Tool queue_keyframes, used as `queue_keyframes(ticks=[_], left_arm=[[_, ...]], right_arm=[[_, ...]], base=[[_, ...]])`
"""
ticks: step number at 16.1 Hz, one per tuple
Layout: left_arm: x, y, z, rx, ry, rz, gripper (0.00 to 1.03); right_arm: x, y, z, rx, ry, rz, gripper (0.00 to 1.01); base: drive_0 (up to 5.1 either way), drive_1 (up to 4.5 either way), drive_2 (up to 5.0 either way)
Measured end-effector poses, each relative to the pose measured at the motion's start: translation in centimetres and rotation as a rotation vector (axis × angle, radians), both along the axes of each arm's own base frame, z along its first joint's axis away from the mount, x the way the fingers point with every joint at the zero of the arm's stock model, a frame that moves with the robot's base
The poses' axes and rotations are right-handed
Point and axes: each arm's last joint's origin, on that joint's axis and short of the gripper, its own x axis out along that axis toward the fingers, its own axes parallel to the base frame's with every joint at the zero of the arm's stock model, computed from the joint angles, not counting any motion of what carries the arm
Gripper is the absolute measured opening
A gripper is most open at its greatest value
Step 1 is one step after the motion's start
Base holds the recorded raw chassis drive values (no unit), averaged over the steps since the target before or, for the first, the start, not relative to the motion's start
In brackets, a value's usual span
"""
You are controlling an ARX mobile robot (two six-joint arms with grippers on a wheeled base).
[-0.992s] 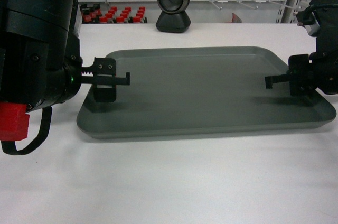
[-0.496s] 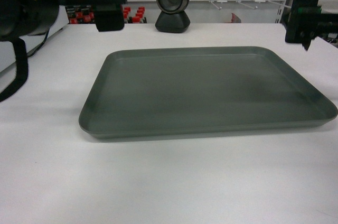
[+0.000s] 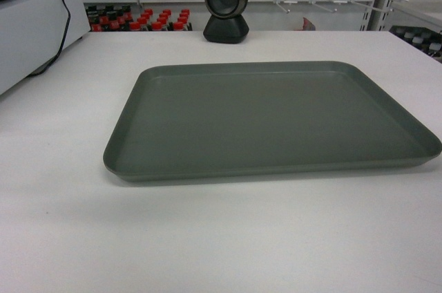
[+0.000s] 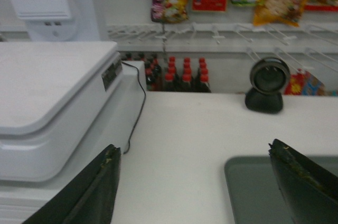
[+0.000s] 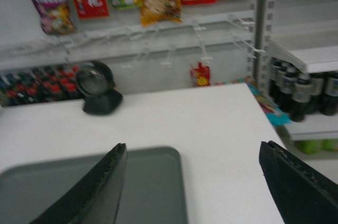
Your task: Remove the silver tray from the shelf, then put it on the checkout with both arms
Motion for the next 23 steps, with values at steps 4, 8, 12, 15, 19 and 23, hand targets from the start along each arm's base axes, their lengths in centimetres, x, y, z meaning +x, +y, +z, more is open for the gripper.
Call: queue_keyframes(ticks=[4,8,12,15,19,23], left_arm=[[-5.1,3.1,-3.5,0.012,0.032,-0.156,0.44],[-7.1,4.6,-7.2,0.010,0.034,-0.150,0.01],[-8.5,5.9,-9.3,0.013,0.024,-0.164,0.01],[-9.2,6.3,-10.4,0.013,0.025,-0.161,0.01],[-10.0,6.3,-11.5,0.012,0.028,-0.155,0.01],[-10.5,6.3,-12.0,0.013,0.024,-0.155,0.01]], right_arm=[[-7.7,-0.5,-2.8,-0.147,0.090,-0.046,0.36],[-12.0,-0.9,-3.4,-0.152,0.007,-0.050,0.02],[-13.0,-2.3,-6.5,-0.158,0.038,-0.047,0.02],[-13.7,-2.5,-7.7,-0.158,0.038,-0.047,0.02],[-14.3,-2.5,-8.7,-0.158,0.036,-0.051,0.02],[-14.8,-2.5,-9.3,-0.158,0.032,-0.051,0.02]], base=[[0.0,0.00,0.0],[0.0,0.00,0.0],[0.0,0.00,0.0],[0.0,0.00,0.0],[0.0,0.00,0.0],[0.0,0.00,0.0]])
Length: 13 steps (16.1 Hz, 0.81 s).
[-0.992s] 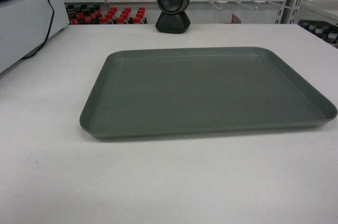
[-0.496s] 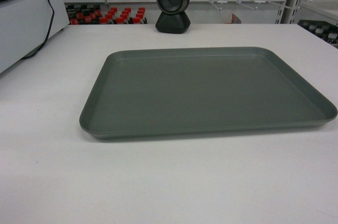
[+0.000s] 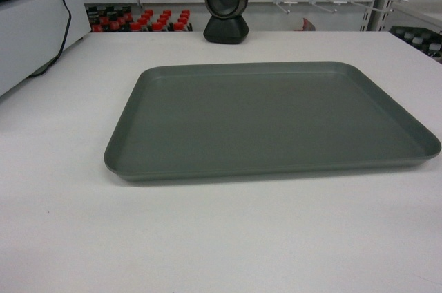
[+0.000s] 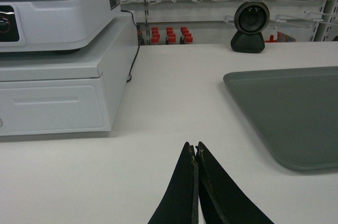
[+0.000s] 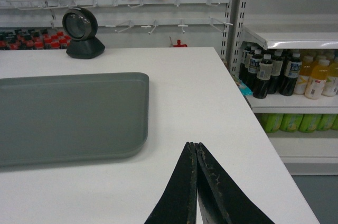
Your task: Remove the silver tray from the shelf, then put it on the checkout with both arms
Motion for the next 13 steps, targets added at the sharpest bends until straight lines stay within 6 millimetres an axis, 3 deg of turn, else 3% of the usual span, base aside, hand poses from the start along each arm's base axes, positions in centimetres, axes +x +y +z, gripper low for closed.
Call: queue_keyframes(ticks=[6,8,9,13], left_arm=[[-0.6,0.0,-0.7,0.000,-0.013,0.001,0.01],[-1.4,0.0,-1.4,0.000,0.043,-0.003,0.01],[-1.7,0.0,-0.9,0.001,-0.016,-0.001,0.01],[-1.7,0.0,-1.1,0.000,0.003,0.000,0.01]], right_arm=[[-1.2,0.0,-1.4,0.000,0.036,0.002,0.02],[-1.5,0.0,-1.1,0.000,-0.005,0.000,0.02],[-1.5,0.0,-1.1,0.000,0.002,0.000,0.02],[-1.5,0.0,-1.1,0.000,-0.004,0.000,0.02]], base=[[0.0,0.00,0.0],[0.0,0.00,0.0],[0.0,0.00,0.0],[0.0,0.00,0.0]])
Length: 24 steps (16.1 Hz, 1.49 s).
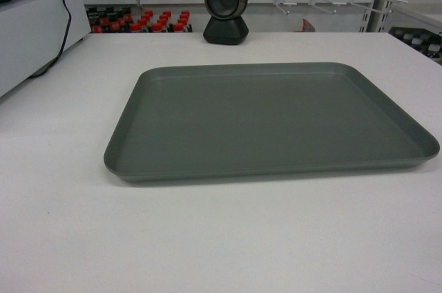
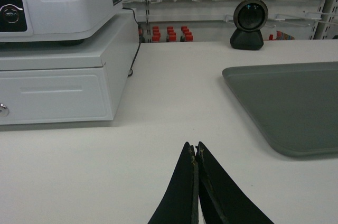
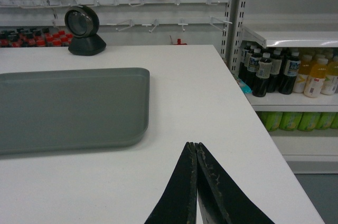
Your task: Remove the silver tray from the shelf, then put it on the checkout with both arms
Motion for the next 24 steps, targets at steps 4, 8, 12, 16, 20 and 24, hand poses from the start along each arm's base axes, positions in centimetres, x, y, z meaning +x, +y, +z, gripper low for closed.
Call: queue_keyframes(ticks=[4,8,12,16,20,24], left_arm=[[0.00,0.00,0.01,0.000,-0.001,0.000,0.19],[0.00,0.00,0.01,0.000,-0.001,0.000,0.63],[0.00,0.00,0.01,0.000,-0.001,0.000,0.99],[0.00,0.00,0.05,0.000,-0.005,0.000,0.98],[0.00,0.00,-0.03,0.000,0.003,0.000,0.98],[0.00,0.00,0.02,0.000,-0.002,0.000,0.98]], right_arm=[[0.00,0.00,0.00,0.000,0.000,0.000,0.31],[0.00,0.00,0.00,0.000,0.000,0.000,0.75],[0.00,0.00,0.00,0.000,0.000,0.000,0.97],[0.00,0.00,0.04,0.000,-0.005,0.000,0.98],[0.00,0.00,-0.02,0.000,0.002,0.000,0.98],[0.00,0.00,0.00,0.000,0.000,0.000,0.98]], base=[[0.0,0.00,0.0],[0.0,0.00,0.0],[0.0,0.00,0.0],[0.0,-2.12,2.2],[0.1,-4.25,4.4],[-0.1,-4.41,4.3]])
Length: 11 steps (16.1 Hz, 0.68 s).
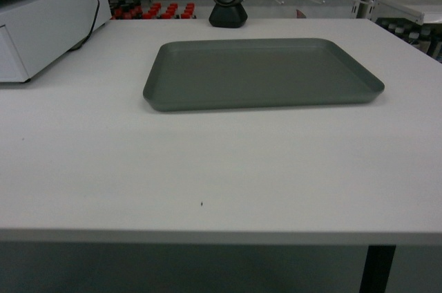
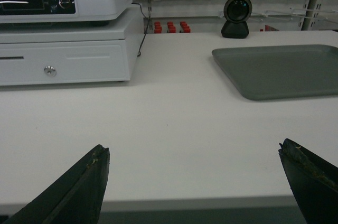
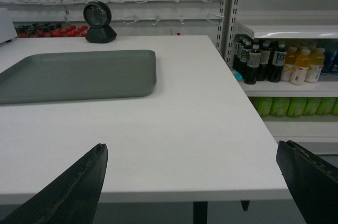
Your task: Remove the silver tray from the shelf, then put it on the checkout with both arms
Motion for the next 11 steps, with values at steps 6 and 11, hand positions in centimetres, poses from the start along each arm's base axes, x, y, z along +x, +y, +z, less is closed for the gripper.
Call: queue_keyframes(ticks=[6,11], left_arm=[[0.00,0.00,-0.03,0.000,0.003,0.000,0.98],[0.00,0.00,0.06,0.000,-0.006,0.000,0.98]], right_arm=[[0.00,0.00,-0.01,0.000,0.001,0.000,0.98],[0.00,0.00,0.08,0.000,-0.008,0.000,0.98]], base=[[-0.1,-4.41,4.3],[-0.1,-4.41,4.3]])
